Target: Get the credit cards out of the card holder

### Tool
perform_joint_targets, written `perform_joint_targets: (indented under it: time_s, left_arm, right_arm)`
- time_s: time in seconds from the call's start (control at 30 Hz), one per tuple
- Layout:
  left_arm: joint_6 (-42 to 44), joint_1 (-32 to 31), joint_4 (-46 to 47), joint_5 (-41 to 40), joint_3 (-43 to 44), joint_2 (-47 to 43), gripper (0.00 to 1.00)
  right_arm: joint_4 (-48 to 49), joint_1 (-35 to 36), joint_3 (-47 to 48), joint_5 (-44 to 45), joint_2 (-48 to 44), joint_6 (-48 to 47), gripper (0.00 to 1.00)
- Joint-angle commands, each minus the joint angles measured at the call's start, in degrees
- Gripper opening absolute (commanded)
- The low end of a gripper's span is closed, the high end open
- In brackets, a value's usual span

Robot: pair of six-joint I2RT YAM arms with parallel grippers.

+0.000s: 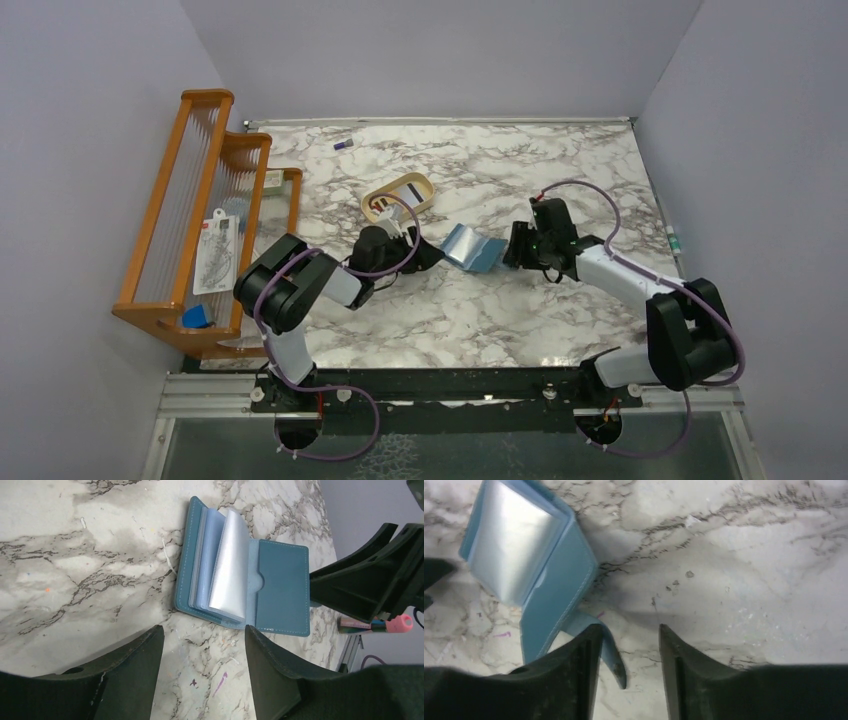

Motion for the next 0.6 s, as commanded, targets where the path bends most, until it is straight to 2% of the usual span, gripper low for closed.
perform_joint_targets:
  time_s: [0.0, 0.03, 0.13, 0.27, 0.57]
  left_arm:
    - [3.08, -0.55, -2.15, -1.69, 2.62, -2.08, 0.61]
    - [3.35, -0.63, -2.52, -1.82, 3.03, -2.07, 0.61]
    - [4.06, -0.9, -3.36, -2.16, 4.13, -1.72, 0.61]
    - [4.65, -1.1, -3.67, -2.81, 5.67, 0.1, 0.61]
    - [4.16, -1.11, -3.61, -1.76, 10.39, 5.96, 0.57]
  right_arm:
    - [-4.08, -0.88, 1.04, 2.52, 3.43, 1.86, 0.7]
    - [-3.94, -0.9, 1.3, 2.52, 3.71, 2.01, 0.82]
    - [-1.37, -0.92, 1.21, 0.33, 1.38, 2.05, 0.99]
    - [3.29, -0.91, -0.49, -2.32, -3.72, 2.0, 1.0]
    - [12.42, -0.92, -4.72, -9.09, -4.5, 4.61, 1.0]
